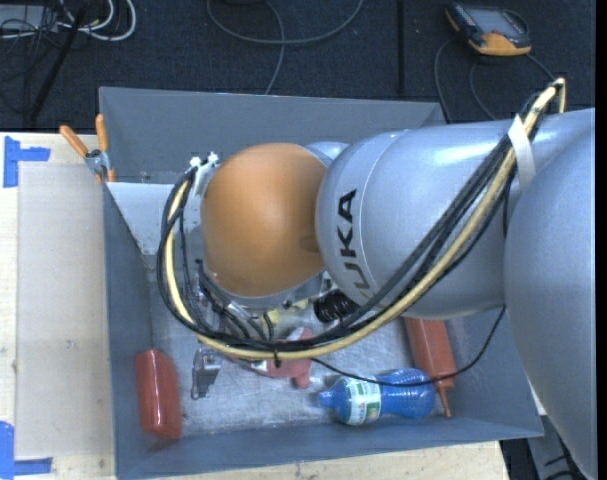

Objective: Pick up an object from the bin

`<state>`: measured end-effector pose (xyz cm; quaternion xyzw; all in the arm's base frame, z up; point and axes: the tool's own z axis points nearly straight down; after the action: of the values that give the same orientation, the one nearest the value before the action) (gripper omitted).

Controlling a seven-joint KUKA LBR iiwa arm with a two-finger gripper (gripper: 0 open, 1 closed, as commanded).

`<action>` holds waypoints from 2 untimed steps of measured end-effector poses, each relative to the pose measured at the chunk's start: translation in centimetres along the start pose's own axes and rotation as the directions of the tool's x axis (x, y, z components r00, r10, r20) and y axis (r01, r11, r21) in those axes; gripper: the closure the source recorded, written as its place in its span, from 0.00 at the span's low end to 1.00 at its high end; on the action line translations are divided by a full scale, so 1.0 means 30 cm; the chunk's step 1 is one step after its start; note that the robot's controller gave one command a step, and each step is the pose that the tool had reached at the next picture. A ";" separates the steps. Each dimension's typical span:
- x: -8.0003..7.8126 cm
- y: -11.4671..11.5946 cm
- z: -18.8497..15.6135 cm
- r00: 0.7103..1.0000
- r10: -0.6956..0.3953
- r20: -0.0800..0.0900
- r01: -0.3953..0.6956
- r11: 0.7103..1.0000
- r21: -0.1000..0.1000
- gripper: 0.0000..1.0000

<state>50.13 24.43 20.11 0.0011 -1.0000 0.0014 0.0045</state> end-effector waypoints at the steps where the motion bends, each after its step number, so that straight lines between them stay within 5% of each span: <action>1: -0.007 -0.004 -0.014 1.000 0.004 0.008 -0.004 1.000 -0.003 0.00; 2: -0.032 -0.167 0.238 0.996 0.091 0.009 -0.091 0.996 -0.004 0.00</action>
Offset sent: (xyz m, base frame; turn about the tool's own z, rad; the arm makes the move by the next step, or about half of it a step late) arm 0.0141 -0.0894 -0.1311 0.1577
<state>51.04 19.41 12.96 -0.0443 -0.9990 -0.0001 -0.0004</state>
